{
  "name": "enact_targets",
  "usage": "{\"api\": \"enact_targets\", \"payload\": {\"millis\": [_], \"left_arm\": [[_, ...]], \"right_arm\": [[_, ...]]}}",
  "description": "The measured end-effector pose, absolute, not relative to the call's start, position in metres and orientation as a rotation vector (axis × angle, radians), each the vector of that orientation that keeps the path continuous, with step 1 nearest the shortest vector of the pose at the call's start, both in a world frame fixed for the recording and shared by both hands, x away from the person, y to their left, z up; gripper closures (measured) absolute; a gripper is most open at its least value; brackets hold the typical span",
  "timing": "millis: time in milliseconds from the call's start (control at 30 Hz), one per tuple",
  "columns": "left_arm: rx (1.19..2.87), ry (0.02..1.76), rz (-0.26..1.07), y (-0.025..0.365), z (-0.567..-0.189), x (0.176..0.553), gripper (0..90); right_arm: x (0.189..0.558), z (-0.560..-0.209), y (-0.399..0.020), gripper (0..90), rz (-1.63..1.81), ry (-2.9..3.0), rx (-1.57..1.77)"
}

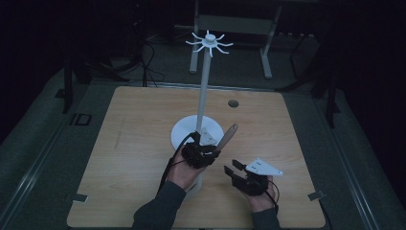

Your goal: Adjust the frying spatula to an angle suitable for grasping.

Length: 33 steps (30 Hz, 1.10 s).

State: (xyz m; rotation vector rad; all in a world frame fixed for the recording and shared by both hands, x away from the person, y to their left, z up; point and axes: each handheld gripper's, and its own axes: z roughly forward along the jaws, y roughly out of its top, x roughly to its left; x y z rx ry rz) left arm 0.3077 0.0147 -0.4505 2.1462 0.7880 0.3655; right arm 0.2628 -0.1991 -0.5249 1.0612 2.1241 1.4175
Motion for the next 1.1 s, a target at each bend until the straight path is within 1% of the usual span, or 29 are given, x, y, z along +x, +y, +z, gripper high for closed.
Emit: {"api": "enact_targets", "payload": {"millis": [33,233,300,333,400,433,467,967,1033,1100], "left_arm": [[2.12,0.788,0.386,0.017,-0.446,0.304,74.4],[2.048,0.79,0.439,0.021,-0.437,0.296,74.4],[2.026,0.787,0.451,0.022,-0.435,0.294,74.4],[2.017,0.783,0.453,0.022,-0.434,0.293,74.4],[2.013,0.769,0.463,0.022,-0.433,0.292,74.4],[2.014,0.767,0.472,0.022,-0.433,0.291,74.4],[2.015,0.765,0.481,0.021,-0.433,0.291,74.3],[1.966,0.765,0.453,0.019,-0.44,0.296,71.3],[1.952,0.77,0.434,0.019,-0.441,0.297,72.5],[1.953,0.77,0.456,0.018,-0.441,0.296,73.8]], "right_arm": [[0.264,-0.522,-0.179,57.1,1.477,2.146,1.027],[0.271,-0.517,-0.158,58.4,1.579,2.144,1.02],[0.276,-0.515,-0.15,62.7,1.582,2.142,1.017],[0.276,-0.515,-0.15,62.7,1.582,2.142,1.017],[0.28,-0.516,-0.145,71.1,1.584,2.136,1.029],[0.28,-0.516,-0.145,71.1,1.584,2.136,1.029],[0.281,-0.517,-0.145,75.8,1.577,2.122,1.039],[0.28,-0.515,-0.145,78.0,1.59,2.107,1.019],[0.279,-0.513,-0.144,77.7,1.576,2.116,0.992],[0.279,-0.512,-0.144,77.6,1.567,2.118,0.988]]}}
